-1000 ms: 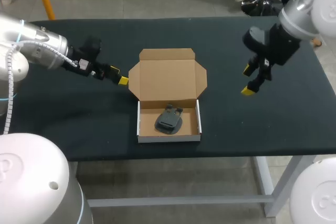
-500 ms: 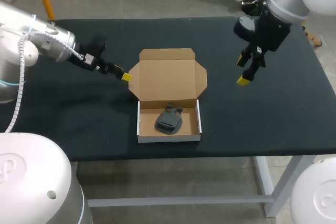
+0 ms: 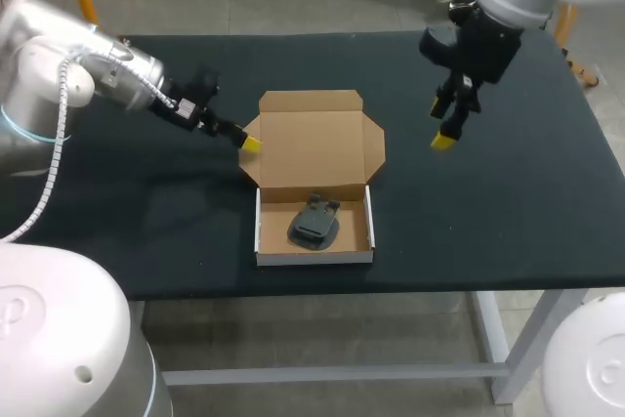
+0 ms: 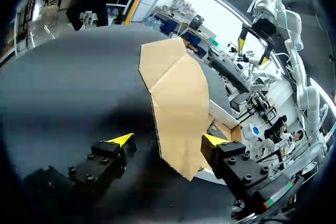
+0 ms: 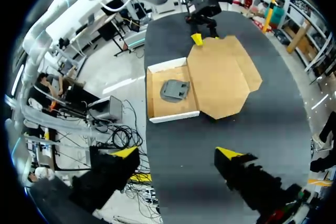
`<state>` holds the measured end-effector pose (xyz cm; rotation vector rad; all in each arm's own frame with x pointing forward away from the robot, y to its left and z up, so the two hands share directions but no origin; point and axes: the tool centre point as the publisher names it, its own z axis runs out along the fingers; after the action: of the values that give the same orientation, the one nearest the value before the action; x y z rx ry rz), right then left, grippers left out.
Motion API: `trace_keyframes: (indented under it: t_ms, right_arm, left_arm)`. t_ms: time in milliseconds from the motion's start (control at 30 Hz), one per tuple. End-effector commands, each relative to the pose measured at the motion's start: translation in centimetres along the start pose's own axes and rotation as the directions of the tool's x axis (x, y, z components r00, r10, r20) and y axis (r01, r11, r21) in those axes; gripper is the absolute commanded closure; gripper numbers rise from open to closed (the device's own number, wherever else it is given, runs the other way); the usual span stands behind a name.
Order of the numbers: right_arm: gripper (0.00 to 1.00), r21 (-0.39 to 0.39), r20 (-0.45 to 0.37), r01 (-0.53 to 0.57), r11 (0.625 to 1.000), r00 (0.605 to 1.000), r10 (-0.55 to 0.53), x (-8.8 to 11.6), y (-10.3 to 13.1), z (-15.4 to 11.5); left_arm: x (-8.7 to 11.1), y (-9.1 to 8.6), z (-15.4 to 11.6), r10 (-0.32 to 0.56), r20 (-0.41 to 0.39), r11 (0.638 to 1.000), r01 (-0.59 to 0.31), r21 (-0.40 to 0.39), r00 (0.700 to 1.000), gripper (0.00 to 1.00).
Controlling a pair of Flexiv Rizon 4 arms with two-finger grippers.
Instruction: Assemble the packaging by folding the flat box into shape, placing the metal phone stand inside, and closing the box properly
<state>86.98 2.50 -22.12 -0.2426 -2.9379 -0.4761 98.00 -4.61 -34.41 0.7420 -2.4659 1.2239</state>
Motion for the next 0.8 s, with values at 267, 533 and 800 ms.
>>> trace_keyframes:
  t_ms: [267, 533, 800]
  right_arm:
    - [0.0, 0.021, -0.05, -0.002, 1.0, 0.999, 0.003, -1.0, 0.5, -0.1]
    - [0.0, 0.027, -0.051, -0.002, 1.0, 0.999, 0.003, -1.1, 0.5, -0.1]
    - [0.0, 0.031, -0.046, 0.001, 1.0, 0.999, 0.001, -1.1, 0.6, -0.2]
  left_arm:
    - [0.4, -0.4, 1.3, 0.018, -0.071, 1.0, -0.019, -0.017, 0.997, 0.33]
    - [1.0, -0.6, 1.8, 0.032, -0.087, 0.999, -0.034, -0.019, 0.996, 0.45]
    - [1.4, -0.8, 2.2, 0.044, -0.102, 0.999, -0.046, -0.02, 0.994, 0.56]
